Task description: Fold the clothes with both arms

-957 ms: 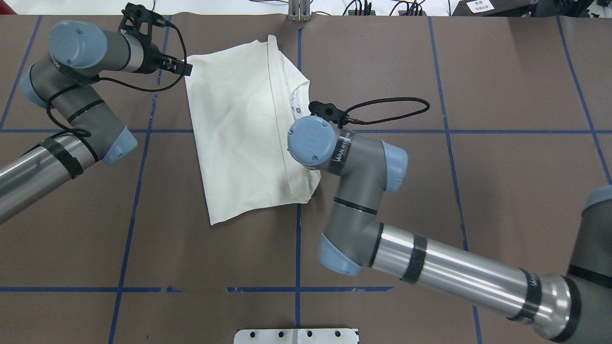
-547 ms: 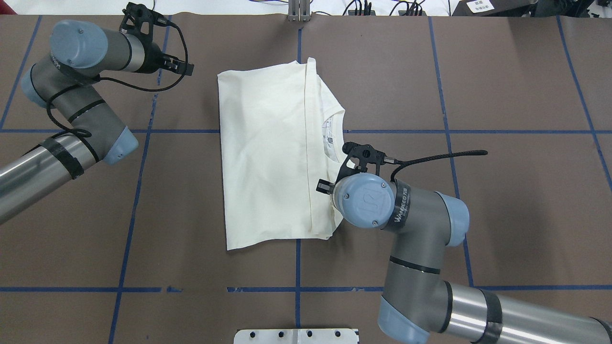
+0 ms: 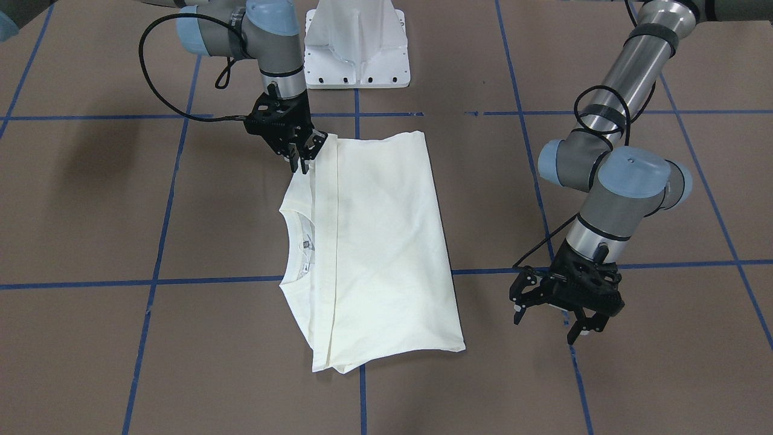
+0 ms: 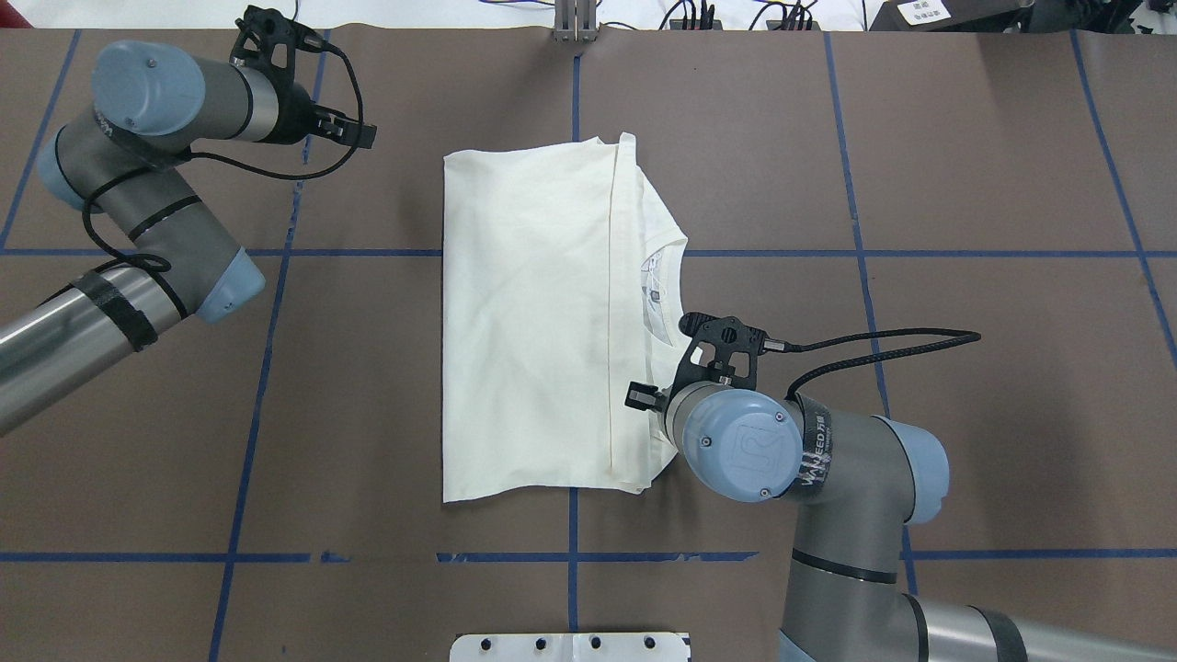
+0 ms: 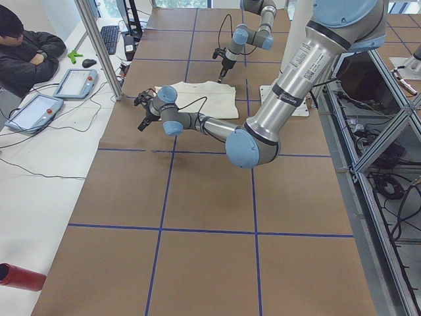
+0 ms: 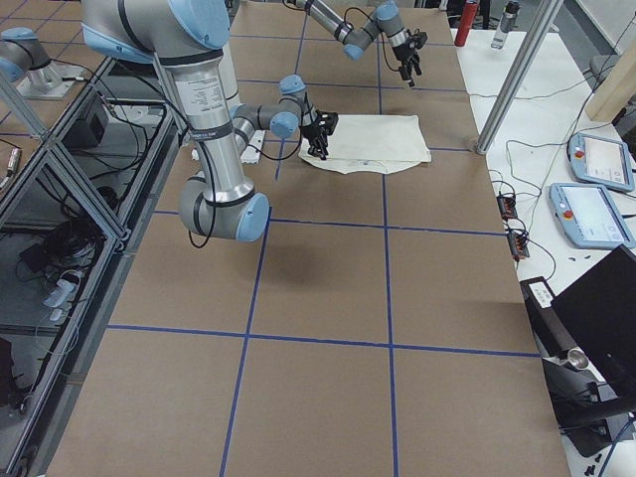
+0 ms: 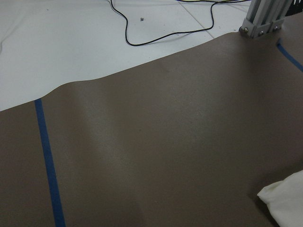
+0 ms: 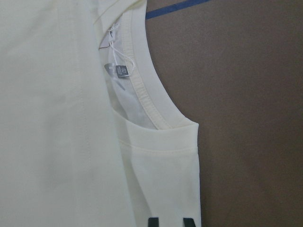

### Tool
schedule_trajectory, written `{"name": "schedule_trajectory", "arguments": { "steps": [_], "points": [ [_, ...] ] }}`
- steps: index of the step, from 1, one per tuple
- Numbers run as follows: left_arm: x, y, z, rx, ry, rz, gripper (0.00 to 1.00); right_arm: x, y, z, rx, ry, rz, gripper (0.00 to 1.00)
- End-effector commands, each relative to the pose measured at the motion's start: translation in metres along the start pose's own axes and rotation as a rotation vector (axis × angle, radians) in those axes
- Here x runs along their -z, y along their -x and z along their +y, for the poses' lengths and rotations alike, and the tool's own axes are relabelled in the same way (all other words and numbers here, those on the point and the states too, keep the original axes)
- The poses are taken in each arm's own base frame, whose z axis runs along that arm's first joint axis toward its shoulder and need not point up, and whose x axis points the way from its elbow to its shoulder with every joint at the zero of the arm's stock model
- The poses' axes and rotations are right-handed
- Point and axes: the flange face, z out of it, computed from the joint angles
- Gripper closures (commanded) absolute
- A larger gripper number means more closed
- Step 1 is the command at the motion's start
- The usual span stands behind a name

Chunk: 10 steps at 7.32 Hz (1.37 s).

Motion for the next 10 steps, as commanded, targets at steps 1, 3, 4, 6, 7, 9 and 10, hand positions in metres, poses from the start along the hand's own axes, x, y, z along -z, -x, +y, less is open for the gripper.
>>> {"name": "schedule_trajectory", "arguments": {
  "steps": [1,3,4,6,7,9,10],
  "points": [
    [0.069,-0.010,0.029,0.013,0.096,0.061,0.00,0.040,0.001,-0.006,0.128,0.012,0.007,0.00],
    [0.165,-0.029,0.048,0.045,0.177,0.008,0.00,0.044,0.007,0.019,0.159,0.032,0.005,0.00],
    [0.201,-0.024,0.070,0.053,0.182,0.006,0.00,0.039,0.010,0.031,0.182,0.026,0.012,0.00],
    [0.206,-0.024,0.074,0.070,0.182,0.008,0.00,0.018,0.030,0.049,0.421,0.031,0.035,0.22],
    [0.206,-0.025,0.074,0.072,0.182,0.010,0.00,0.013,0.041,0.052,0.552,0.034,0.037,0.23],
    [0.206,-0.026,0.075,0.072,0.188,0.019,0.00,0.007,0.041,0.053,0.707,0.040,0.047,0.29],
    [0.206,-0.026,0.075,0.072,0.188,0.019,0.00,0.009,0.043,0.058,0.725,0.046,0.039,0.30]
  ]
}}
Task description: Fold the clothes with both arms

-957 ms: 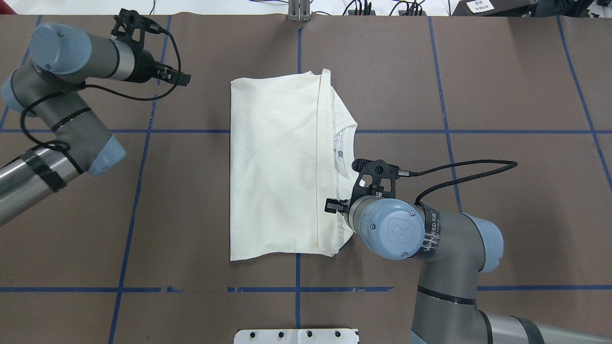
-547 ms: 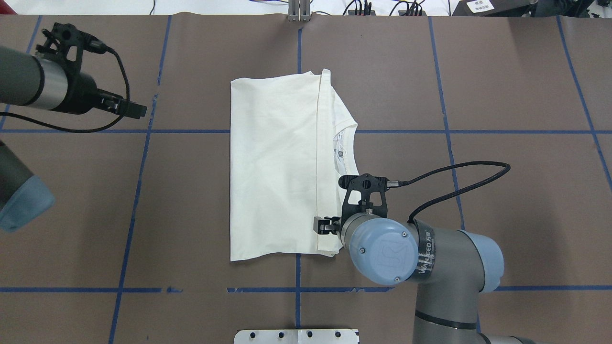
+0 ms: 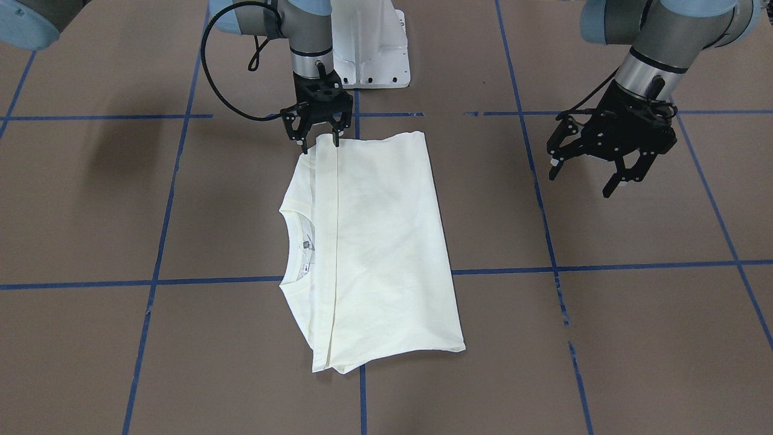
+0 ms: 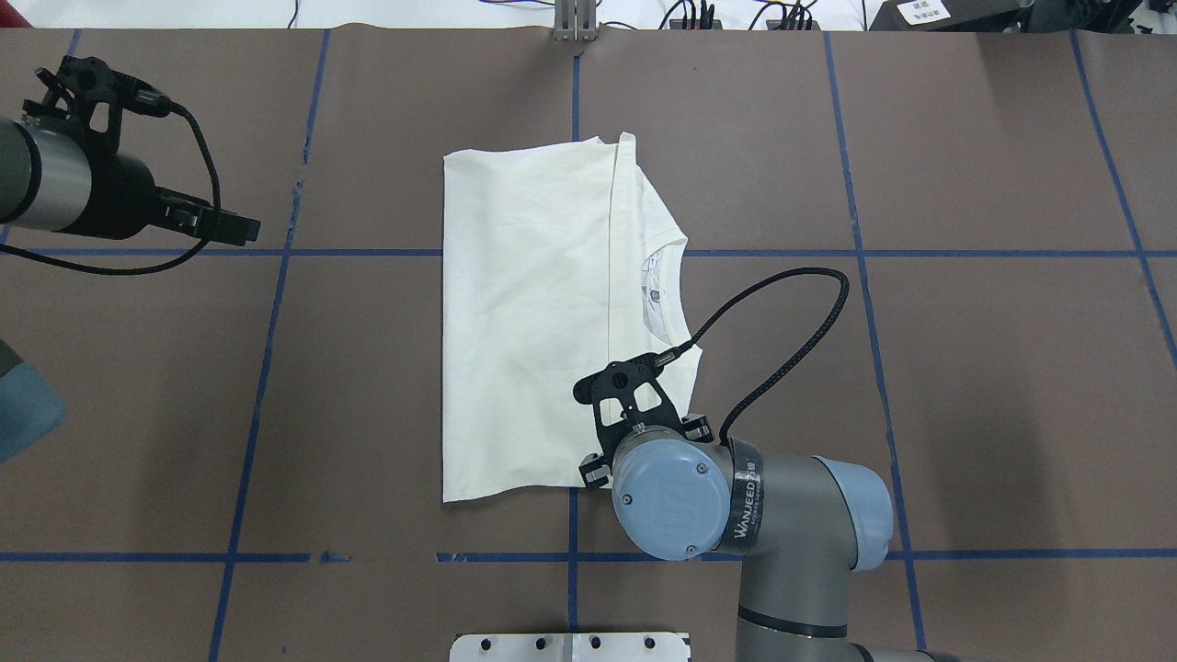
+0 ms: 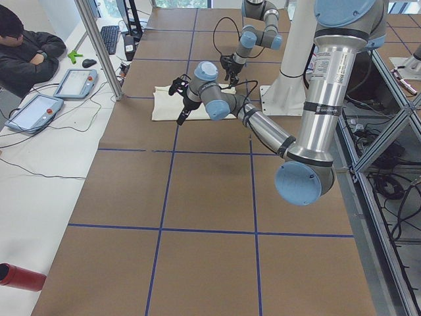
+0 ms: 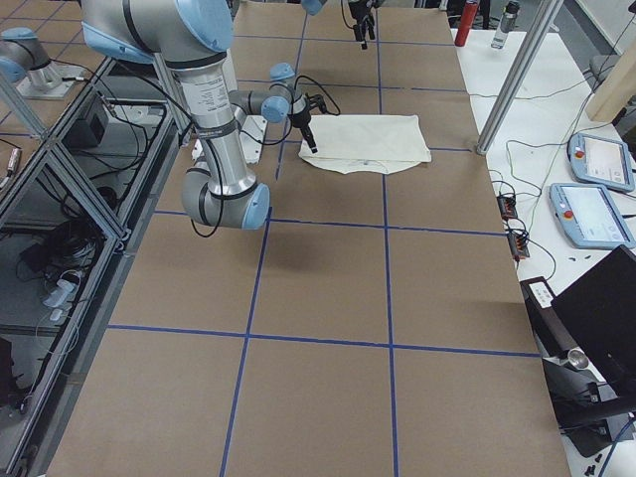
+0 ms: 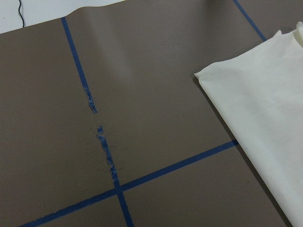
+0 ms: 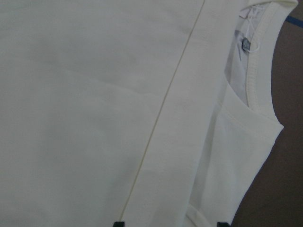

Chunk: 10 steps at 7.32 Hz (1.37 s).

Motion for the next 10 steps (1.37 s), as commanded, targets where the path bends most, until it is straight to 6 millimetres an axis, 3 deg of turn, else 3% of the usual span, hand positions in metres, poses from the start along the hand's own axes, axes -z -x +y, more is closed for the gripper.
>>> {"name": "schedule_trajectory", "arguments": {
  "steps": [1,4,5,7,8,9,10],
  "points": [
    [0.000,0.000,0.000,0.000,0.002,0.002,0.00,-0.001,0.012,0.012,0.076,0.017,-0.013,0.30],
    [0.000,0.000,0.000,0.000,0.002,0.002,0.00,0.002,0.026,0.025,0.096,0.029,-0.032,0.31],
    [0.000,-0.001,0.000,0.000,0.001,0.003,0.00,0.002,0.026,0.025,0.096,0.026,-0.030,0.38],
    [0.000,-0.001,-0.001,-0.002,0.000,0.004,0.00,0.003,0.024,0.023,0.095,0.013,-0.026,0.79],
    [0.000,-0.001,-0.001,-0.002,0.000,0.004,0.00,0.004,0.024,0.022,0.095,0.006,-0.025,0.93],
    [0.000,-0.002,0.000,-0.003,0.002,0.006,0.00,0.005,0.023,0.021,0.092,0.004,-0.024,1.00],
    [0.001,-0.002,-0.002,-0.003,-0.002,0.006,0.00,0.005,0.022,0.020,0.088,0.002,-0.023,1.00]
  ]
}}
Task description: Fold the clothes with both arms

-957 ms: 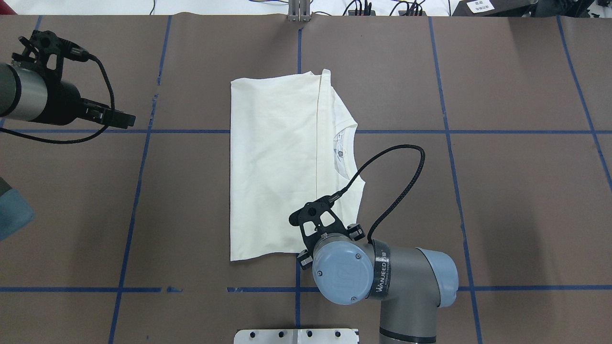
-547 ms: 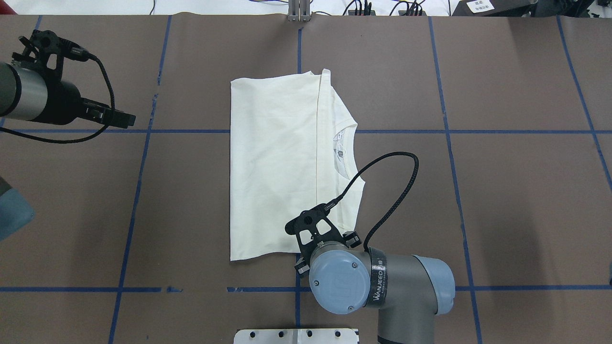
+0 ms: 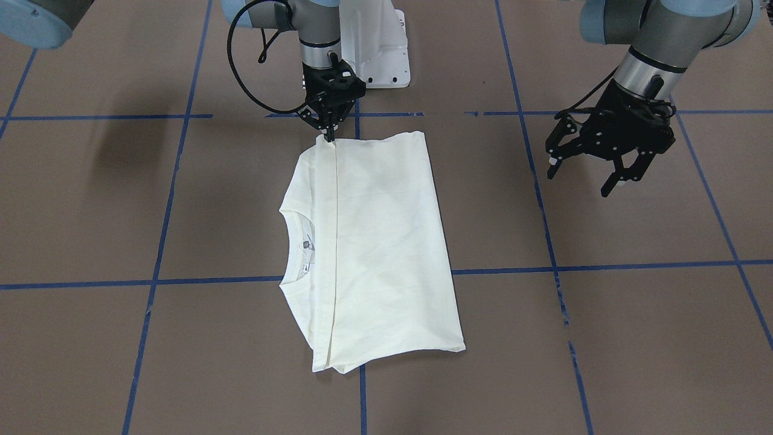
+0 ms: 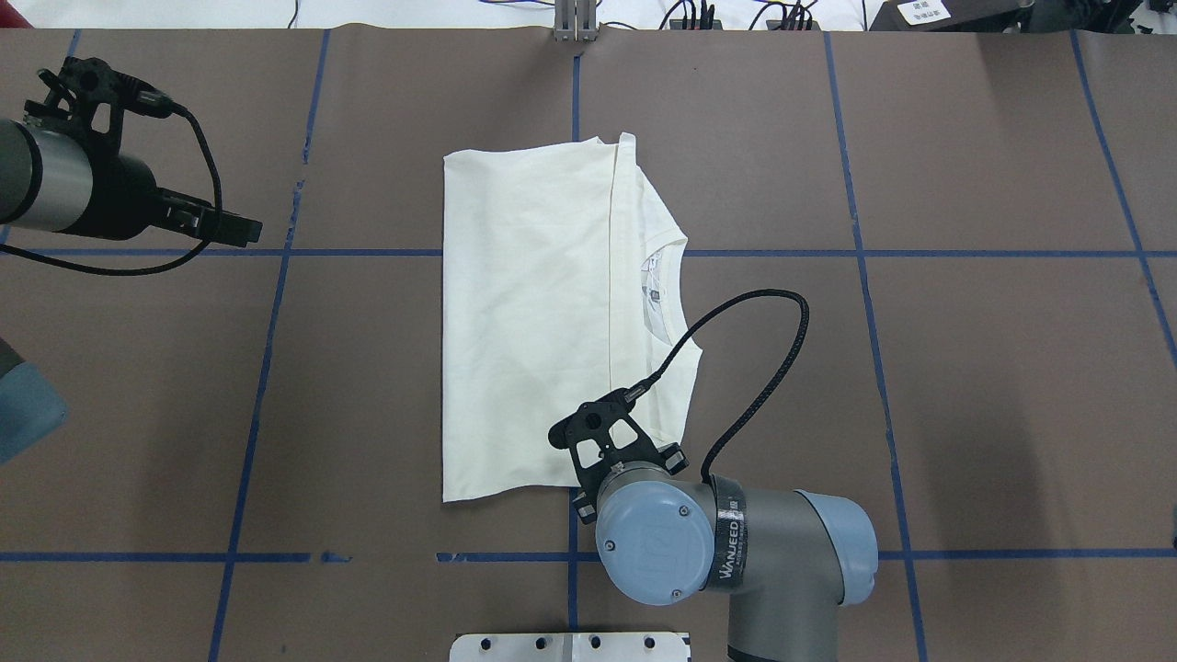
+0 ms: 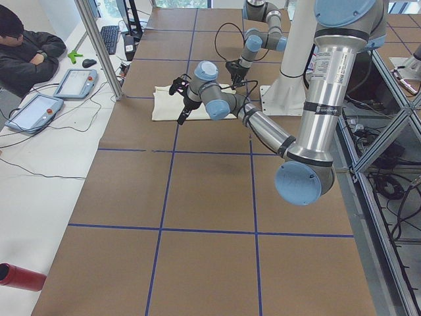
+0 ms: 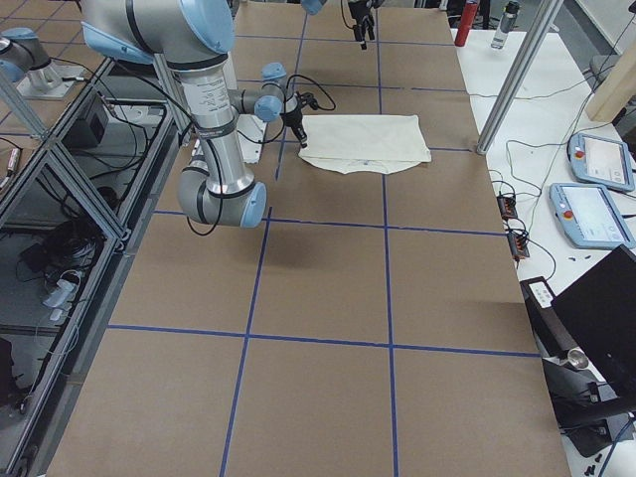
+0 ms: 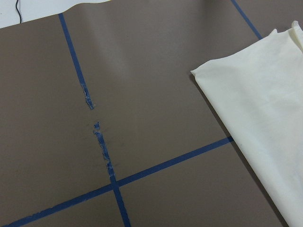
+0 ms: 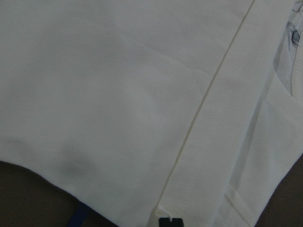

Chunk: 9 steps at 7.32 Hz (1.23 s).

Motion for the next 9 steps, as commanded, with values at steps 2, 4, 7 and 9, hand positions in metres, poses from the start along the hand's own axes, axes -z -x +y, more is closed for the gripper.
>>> {"name": "schedule_trajectory", "arguments": {
  "steps": [2,4,7,9],
  "points": [
    [0.001,-0.001,-0.002,-0.001,-0.004,0.001,0.00,0.002,-0.012,-0.010,-0.019,-0.015,0.012,1.00],
    [0.000,-0.002,-0.002,-0.002,-0.004,0.003,0.00,0.004,-0.054,0.003,-0.035,-0.014,0.036,1.00],
    [-0.002,-0.003,-0.003,-0.003,-0.001,0.003,0.00,0.004,-0.084,0.049,-0.188,0.021,0.057,1.00],
    [-0.002,-0.003,-0.003,-0.003,-0.001,0.003,0.00,0.001,-0.065,0.067,-0.326,0.018,0.056,0.43]
  ]
}}
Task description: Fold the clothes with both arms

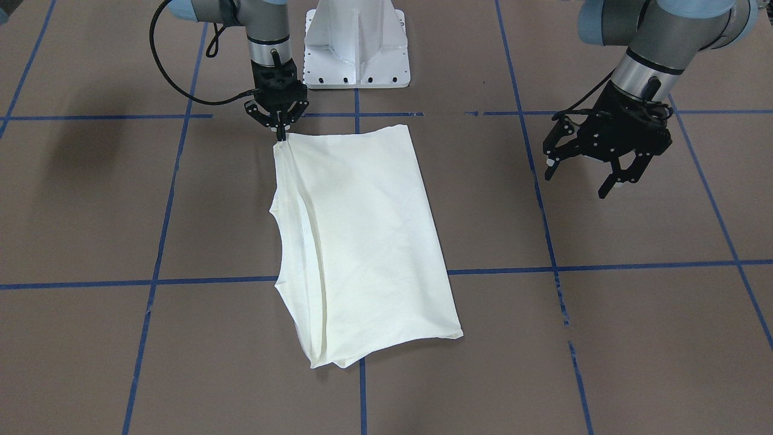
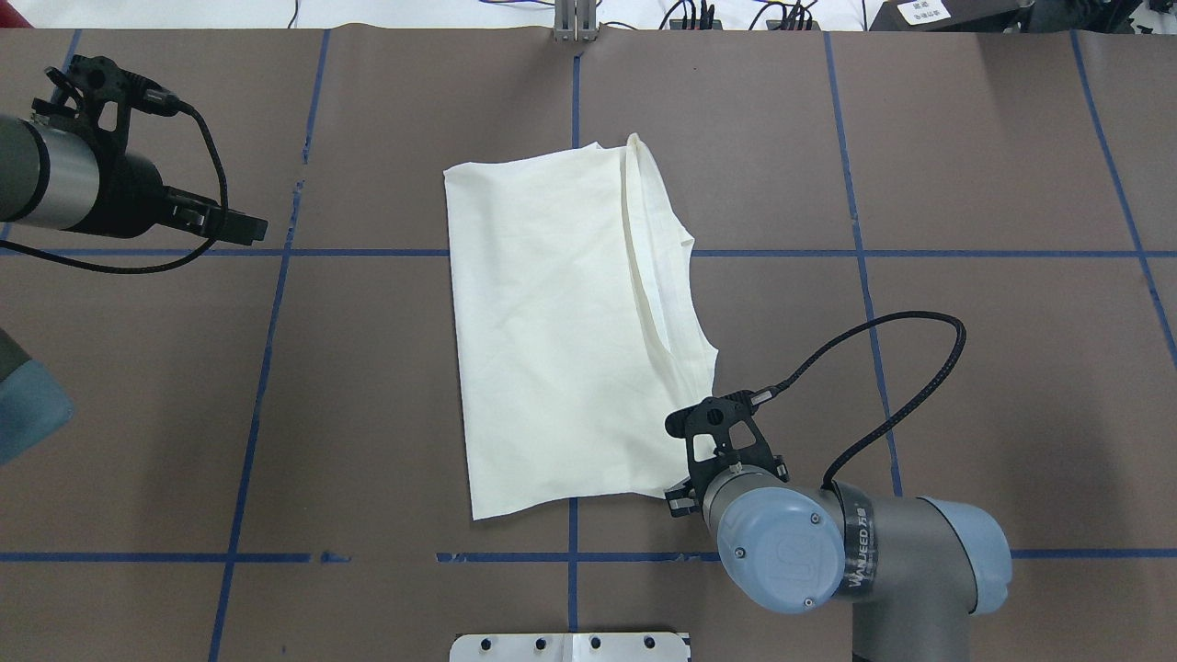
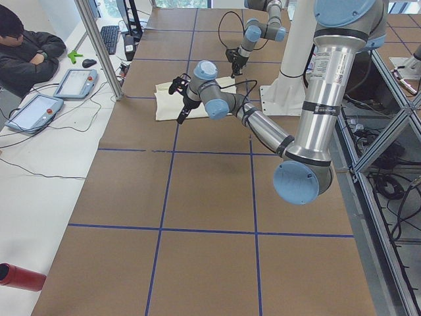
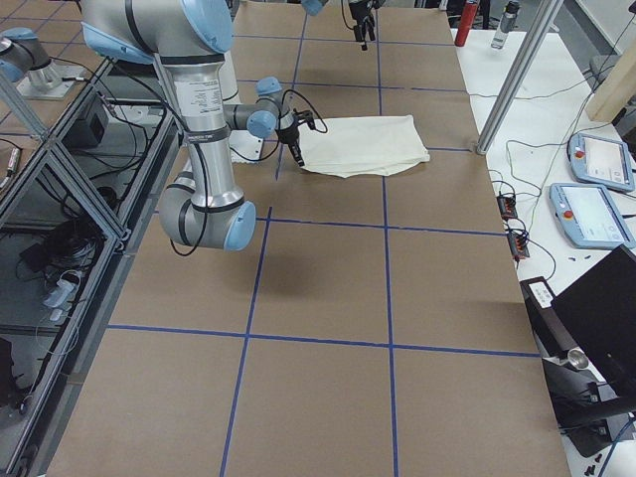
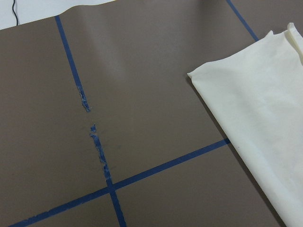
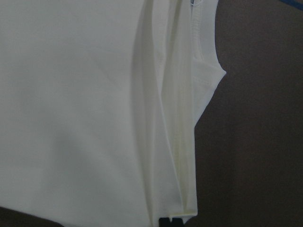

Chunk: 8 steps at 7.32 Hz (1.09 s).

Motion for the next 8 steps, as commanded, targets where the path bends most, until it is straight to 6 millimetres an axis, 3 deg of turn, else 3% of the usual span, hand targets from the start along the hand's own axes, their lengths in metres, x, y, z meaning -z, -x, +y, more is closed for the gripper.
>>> {"name": "schedule_trajectory", "arguments": {
  "steps": [1,3,5,6,8],
  "points": [
    [0.000,0.000,0.000,0.000,0.000,0.000,0.00,0.002,0.013,0.015,-0.097,-0.008,-0.009,0.00],
    [0.005,-0.004,-0.001,0.045,-0.007,0.008,0.00,0.035,0.000,-0.037,-0.173,-0.031,-0.103,0.00],
    [0.011,-0.046,0.012,0.185,0.005,0.073,0.00,0.060,-0.026,-0.083,-0.267,-0.047,-0.286,0.00],
    [0.013,-0.075,0.026,0.274,0.029,0.116,0.00,0.066,-0.041,-0.096,-0.356,-0.049,-0.345,0.00],
    [0.017,-0.123,0.051,0.405,0.071,0.181,0.00,0.069,-0.086,-0.095,-0.500,-0.069,-0.355,0.00]
  ]
}}
